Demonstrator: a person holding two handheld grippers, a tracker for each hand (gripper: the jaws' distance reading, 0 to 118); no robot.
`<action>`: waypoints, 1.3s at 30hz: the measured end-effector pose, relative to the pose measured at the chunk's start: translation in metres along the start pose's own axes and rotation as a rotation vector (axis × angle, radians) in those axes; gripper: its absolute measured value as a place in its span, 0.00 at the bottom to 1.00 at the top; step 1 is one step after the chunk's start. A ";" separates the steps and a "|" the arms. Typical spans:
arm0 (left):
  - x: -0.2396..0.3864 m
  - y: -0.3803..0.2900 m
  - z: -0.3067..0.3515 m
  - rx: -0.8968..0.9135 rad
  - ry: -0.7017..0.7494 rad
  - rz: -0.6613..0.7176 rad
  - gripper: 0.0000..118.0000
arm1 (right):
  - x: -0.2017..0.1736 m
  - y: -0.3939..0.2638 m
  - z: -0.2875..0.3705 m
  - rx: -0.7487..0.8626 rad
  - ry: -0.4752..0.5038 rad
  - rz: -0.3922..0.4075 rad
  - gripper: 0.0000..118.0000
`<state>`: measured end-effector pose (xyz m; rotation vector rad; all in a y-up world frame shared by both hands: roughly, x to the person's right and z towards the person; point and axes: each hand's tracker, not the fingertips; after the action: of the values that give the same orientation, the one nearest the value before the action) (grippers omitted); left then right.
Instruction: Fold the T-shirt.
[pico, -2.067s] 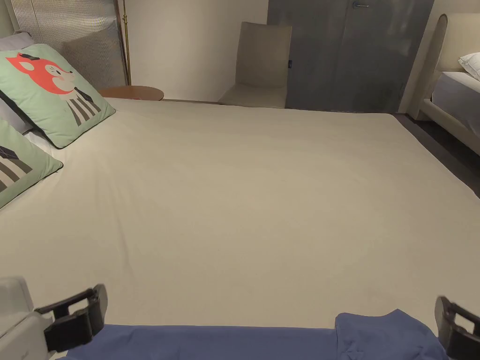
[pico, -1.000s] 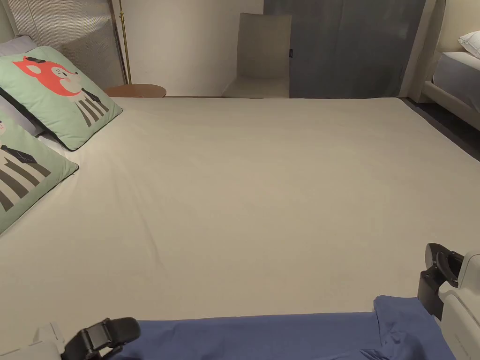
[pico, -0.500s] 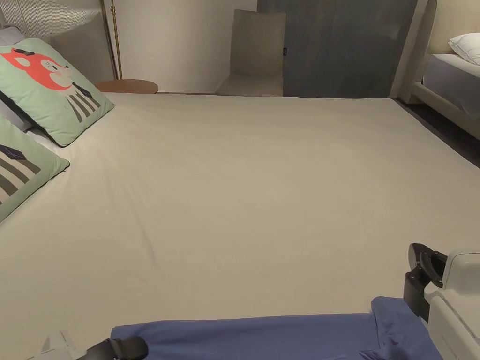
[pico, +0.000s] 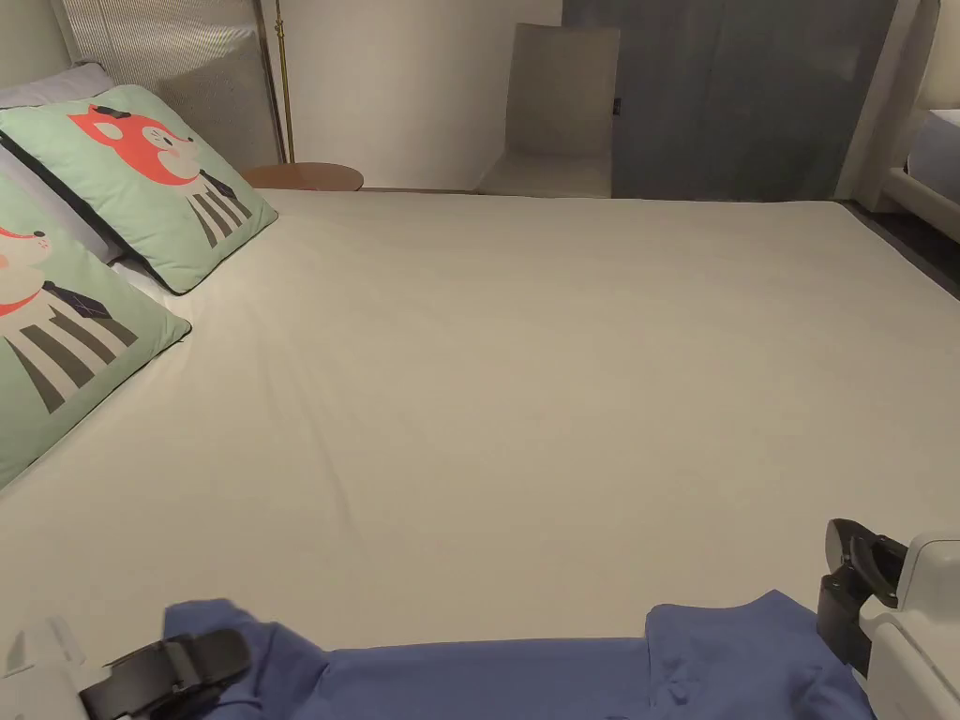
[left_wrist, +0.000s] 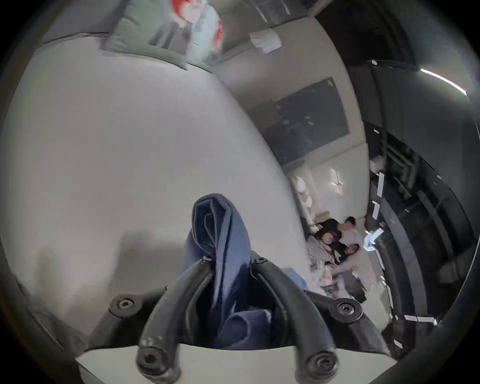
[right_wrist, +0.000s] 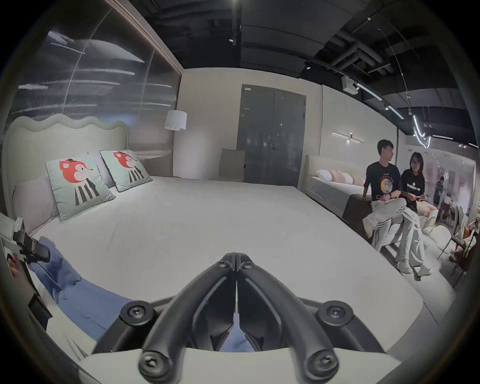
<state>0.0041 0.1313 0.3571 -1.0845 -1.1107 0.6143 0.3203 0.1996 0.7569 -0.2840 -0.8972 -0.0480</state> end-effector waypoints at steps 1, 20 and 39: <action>0.011 -0.005 -0.011 -0.023 -0.034 -0.019 0.07 | 0.000 0.000 0.000 0.002 0.002 0.000 0.00; 0.087 -0.105 -0.152 -0.209 0.074 -0.258 0.94 | 0.071 -0.011 0.023 0.015 -0.096 -0.118 0.00; 0.130 -0.231 -0.210 -0.021 0.439 -0.940 0.01 | 0.083 -0.023 0.026 -0.002 -0.090 -0.173 0.00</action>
<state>0.2205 0.0717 0.6094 -0.5579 -1.0843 -0.3662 0.3494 0.1908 0.8418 -0.2109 -1.0096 -0.1969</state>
